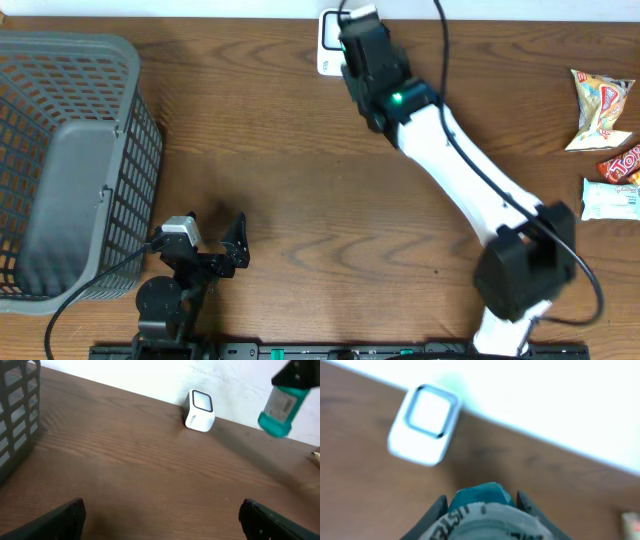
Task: Scan the item barcode
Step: 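Hold the Listerine bottle label against the white scanner face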
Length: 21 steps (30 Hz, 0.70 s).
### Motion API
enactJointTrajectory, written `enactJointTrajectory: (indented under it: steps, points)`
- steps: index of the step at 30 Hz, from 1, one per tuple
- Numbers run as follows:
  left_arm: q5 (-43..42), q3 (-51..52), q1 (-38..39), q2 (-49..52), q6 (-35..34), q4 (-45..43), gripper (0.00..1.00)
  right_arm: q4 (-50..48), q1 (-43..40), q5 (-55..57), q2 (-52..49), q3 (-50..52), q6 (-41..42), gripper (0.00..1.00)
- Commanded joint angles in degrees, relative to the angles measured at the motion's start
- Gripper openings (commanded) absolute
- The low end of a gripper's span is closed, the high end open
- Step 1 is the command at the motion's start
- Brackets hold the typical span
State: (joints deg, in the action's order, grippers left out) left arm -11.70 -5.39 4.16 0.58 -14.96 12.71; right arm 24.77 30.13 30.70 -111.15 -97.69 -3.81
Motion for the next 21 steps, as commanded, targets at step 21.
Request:
enactJointTrajectory:
  steps: [21]
  points:
    - [-0.3, 0.9, -0.3, -0.3, 0.3, 1.4, 0.98, -33.4, 1.5, 24.8, -41.6, -37.0, -45.5, 0.23]
